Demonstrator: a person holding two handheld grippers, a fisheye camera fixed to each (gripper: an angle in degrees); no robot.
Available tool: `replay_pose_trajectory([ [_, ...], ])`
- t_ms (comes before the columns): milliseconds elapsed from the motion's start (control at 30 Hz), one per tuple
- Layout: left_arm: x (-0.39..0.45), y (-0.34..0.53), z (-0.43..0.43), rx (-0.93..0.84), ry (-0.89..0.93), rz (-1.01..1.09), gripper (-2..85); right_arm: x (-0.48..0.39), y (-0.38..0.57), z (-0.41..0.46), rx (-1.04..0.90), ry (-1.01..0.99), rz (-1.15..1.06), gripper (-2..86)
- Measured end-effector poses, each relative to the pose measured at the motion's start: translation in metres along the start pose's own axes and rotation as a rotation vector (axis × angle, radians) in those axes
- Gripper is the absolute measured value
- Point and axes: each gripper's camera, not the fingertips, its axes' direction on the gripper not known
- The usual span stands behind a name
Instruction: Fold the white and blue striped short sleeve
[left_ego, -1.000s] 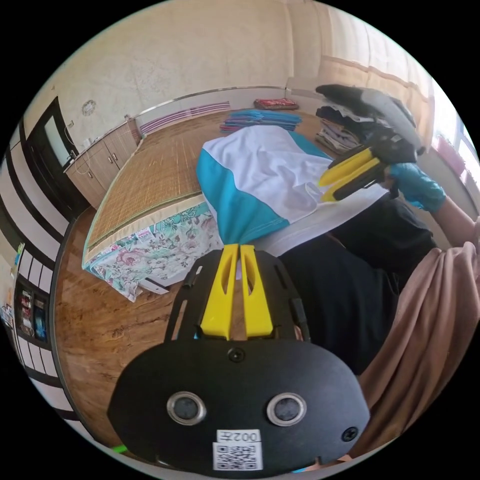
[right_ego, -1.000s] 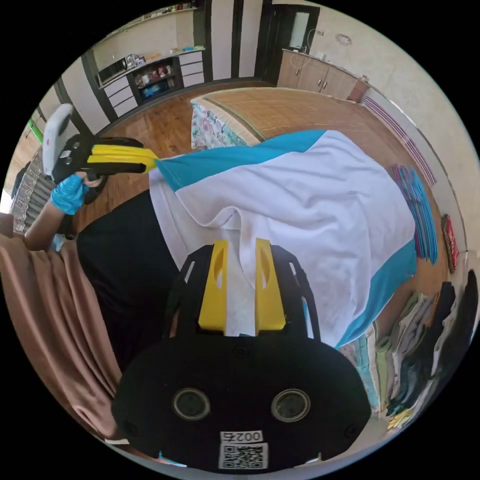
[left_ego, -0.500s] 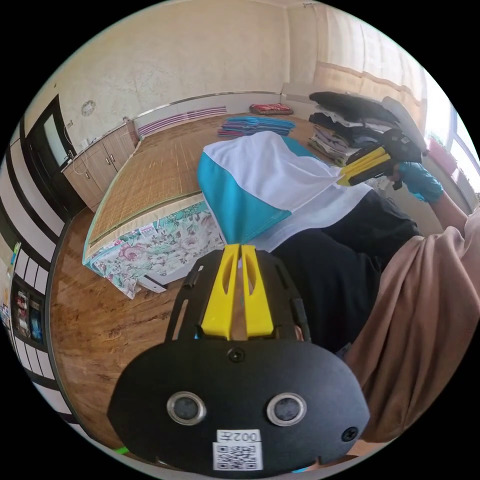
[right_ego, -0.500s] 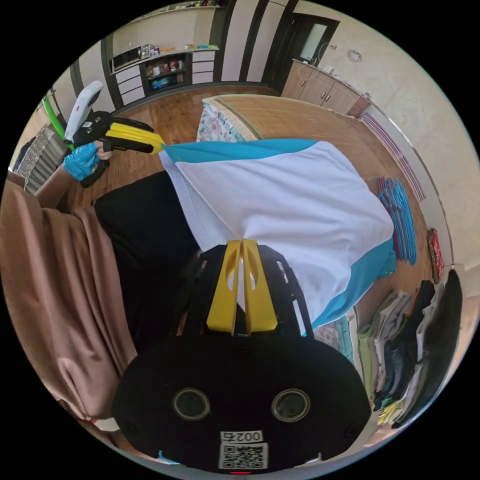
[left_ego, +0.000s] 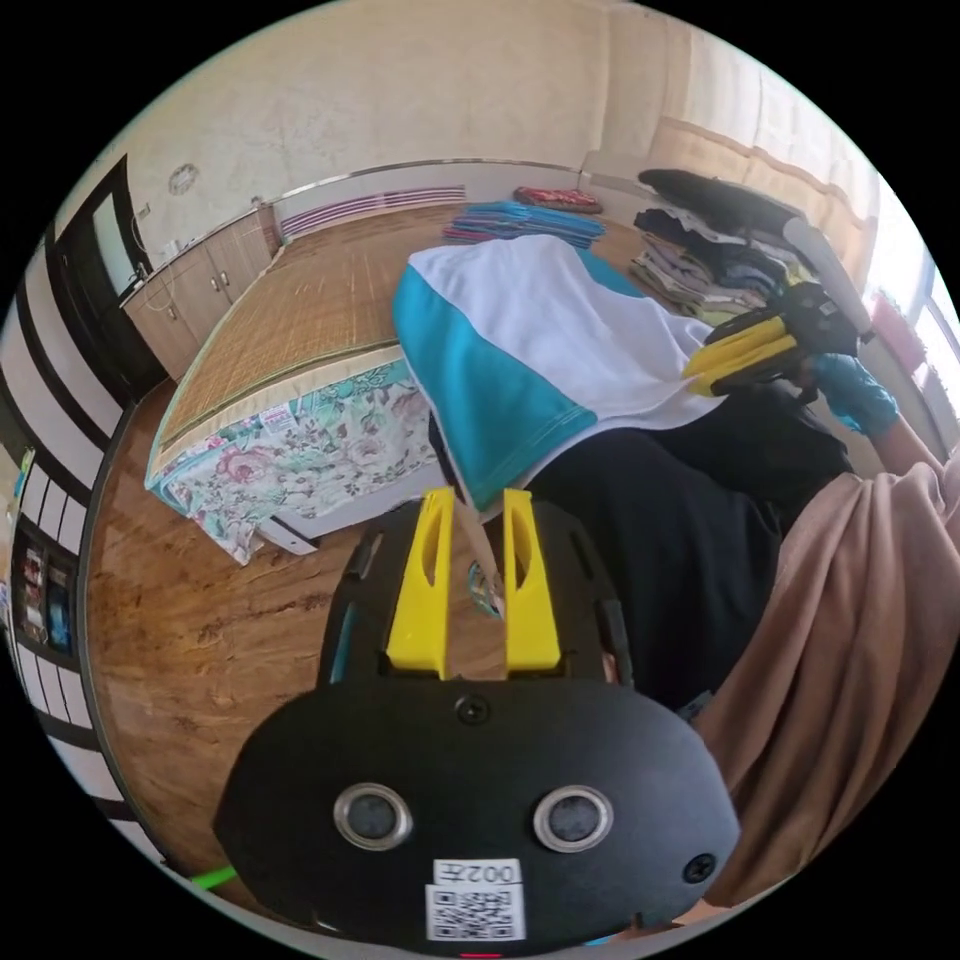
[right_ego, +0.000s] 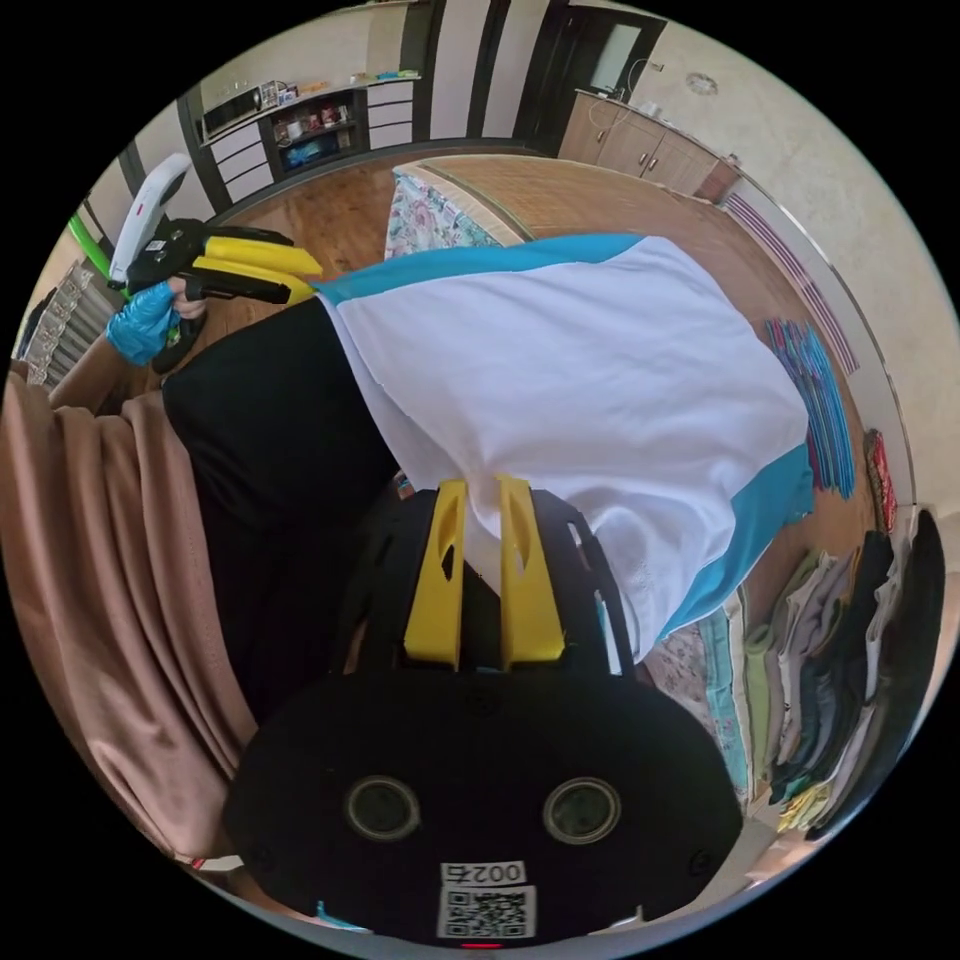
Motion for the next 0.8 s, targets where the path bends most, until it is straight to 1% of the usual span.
replay_pose_trajectory([
  [67, -0.001, 0.002, 0.003, -0.021, -0.048, -0.021, 6.9, 0.0, 0.003, 0.002, 0.003, 0.016, 0.007, 6.8],
  [133, -0.002, 0.004, 0.005, -0.021, -0.047, -0.036, 6.1, -0.001, 0.005, 0.005, 0.003, 0.025, 0.01, 6.4],
  [300, -0.007, 0.004, 0.008, 0.011, -0.007, -0.065, 1.2, -0.004, 0.011, 0.005, 0.017, 0.051, -0.017, 0.1],
  [433, -0.004, 0.004, 0.005, 0.022, -0.035, -0.051, -1.2, -0.004, 0.02, -0.006, 0.055, 0.034, -0.029, -0.7],
  [633, -0.002, 0.01, -0.022, 0.049, -0.098, -0.021, -0.9, -0.011, 0.043, -0.041, 0.127, 0.017, -0.065, -0.8],
  [733, -0.001, 0.014, -0.019, 0.016, -0.105, -0.002, -0.8, -0.013, 0.049, -0.034, 0.094, -0.023, -0.083, -0.6],
  [800, -0.001, 0.015, -0.013, -0.013, -0.087, -0.005, -0.8, -0.015, 0.052, -0.021, 0.039, -0.035, -0.097, 0.0],
])
